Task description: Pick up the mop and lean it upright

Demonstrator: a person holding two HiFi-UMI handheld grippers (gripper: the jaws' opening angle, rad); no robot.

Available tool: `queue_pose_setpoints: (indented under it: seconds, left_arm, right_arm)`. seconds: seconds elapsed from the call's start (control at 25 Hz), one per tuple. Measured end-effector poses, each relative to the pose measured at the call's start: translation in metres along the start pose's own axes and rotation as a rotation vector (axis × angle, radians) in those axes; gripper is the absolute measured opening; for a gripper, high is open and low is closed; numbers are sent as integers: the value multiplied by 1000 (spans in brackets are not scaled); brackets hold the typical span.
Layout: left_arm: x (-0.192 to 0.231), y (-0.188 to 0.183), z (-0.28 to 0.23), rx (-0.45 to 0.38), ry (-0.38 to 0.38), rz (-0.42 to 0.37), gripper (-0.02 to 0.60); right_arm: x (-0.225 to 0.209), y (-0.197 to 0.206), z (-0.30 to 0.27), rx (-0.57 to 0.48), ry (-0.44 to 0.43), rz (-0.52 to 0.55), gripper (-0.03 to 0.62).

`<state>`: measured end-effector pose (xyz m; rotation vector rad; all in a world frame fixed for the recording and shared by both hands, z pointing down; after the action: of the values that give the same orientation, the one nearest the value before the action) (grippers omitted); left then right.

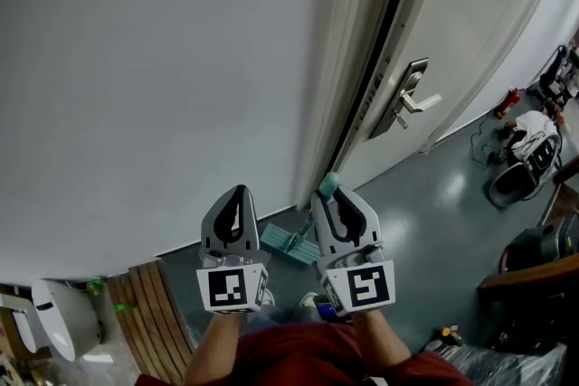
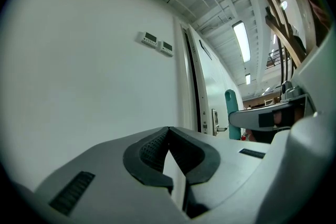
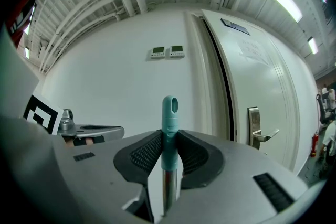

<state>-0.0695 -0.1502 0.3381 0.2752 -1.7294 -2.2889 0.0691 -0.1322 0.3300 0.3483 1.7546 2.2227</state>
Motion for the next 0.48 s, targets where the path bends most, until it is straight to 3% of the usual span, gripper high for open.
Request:
queue_pose_setpoints:
  seconds: [0.48]
  left_arm:
    - [10,1,13,3,-36,-17,12]
  right_arm:
    - [24,15,-2,16,-128,-55,104]
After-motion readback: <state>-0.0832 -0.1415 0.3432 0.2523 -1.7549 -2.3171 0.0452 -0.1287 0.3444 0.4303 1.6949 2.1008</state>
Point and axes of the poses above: the fingertips, and each gripper's own axes: z backward along the fingers, x to its left, y out of its underside, the point moved 2 cm from there along z, backward along the fingers, and after that the axes turned 11 degrees about -x, right-handed, at the moved point
